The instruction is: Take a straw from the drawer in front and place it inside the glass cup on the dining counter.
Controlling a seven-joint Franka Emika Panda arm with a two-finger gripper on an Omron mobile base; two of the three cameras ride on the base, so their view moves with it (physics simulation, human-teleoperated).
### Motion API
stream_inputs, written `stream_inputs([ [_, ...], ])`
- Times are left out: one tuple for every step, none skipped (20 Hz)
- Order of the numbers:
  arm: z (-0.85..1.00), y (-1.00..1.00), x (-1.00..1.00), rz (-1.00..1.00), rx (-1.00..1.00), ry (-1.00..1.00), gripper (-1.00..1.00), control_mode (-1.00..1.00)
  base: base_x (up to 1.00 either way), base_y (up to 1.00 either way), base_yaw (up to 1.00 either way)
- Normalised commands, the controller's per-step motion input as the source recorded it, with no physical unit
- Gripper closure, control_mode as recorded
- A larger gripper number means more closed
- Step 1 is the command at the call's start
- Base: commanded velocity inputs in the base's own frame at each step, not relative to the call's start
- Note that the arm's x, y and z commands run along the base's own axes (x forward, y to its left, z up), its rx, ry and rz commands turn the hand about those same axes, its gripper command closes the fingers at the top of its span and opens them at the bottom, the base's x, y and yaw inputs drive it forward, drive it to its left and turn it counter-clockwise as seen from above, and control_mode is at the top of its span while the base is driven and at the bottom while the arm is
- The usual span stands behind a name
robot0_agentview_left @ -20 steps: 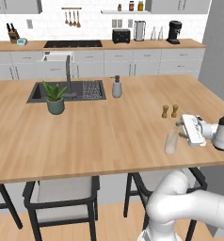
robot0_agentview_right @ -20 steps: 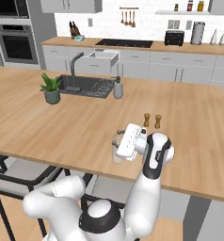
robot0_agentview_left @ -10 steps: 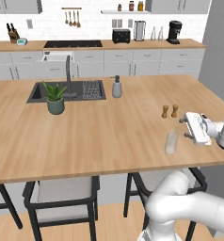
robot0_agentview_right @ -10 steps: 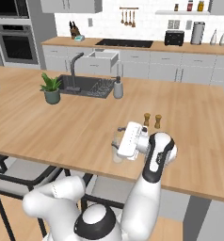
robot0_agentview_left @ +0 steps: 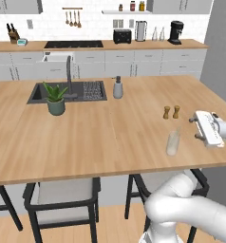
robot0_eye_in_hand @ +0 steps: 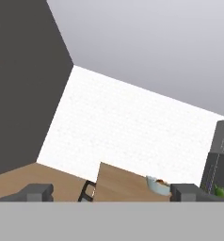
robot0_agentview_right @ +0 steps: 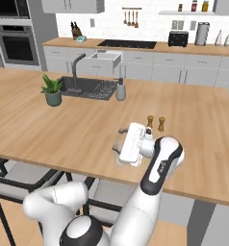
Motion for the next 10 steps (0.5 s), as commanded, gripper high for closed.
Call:
stream_inputs([
  [0.27,0.05,-0.77,0.0,0.01,-0.02,-1.0,-1.0,0.0,0.0,0.0],
  [0.29,0.04,-0.8,0.0,0.01,-0.03,-1.0,-1.0,0.0,0.0,0.0],
  [0.35,0.05,-0.81,0.0,0.0,-0.04,-1.0,-1.0,0.0,0.0,0.0],
  [0.33,0.04,-0.8,0.0,0.0,-0.03,-1.0,-1.0,0.0,0.0,0.0],
  [0.28,0.04,-0.81,0.0,0.0,-0.02,-1.0,-1.0,0.0,0.0,0.0],
  [0.27,0.05,-0.8,0.0,0.01,-0.02,-1.0,-1.0,0.0,0.0,0.0],
  [0.29,0.02,-0.8,0.0,0.01,-0.02,-1.0,-1.0,0.0,0.0,0.0],
  [0.32,0.02,-0.77,0.0,0.01,-0.01,-1.0,-1.0,0.0,0.0,0.0],
  [0.34,0.0,-0.72,0.0,0.02,0.0,-1.0,-1.0,0.0,0.0,0.0],
  [0.32,0.0,-0.67,0.0,0.03,0.0,-1.0,-1.0,0.0,0.0,0.0],
])
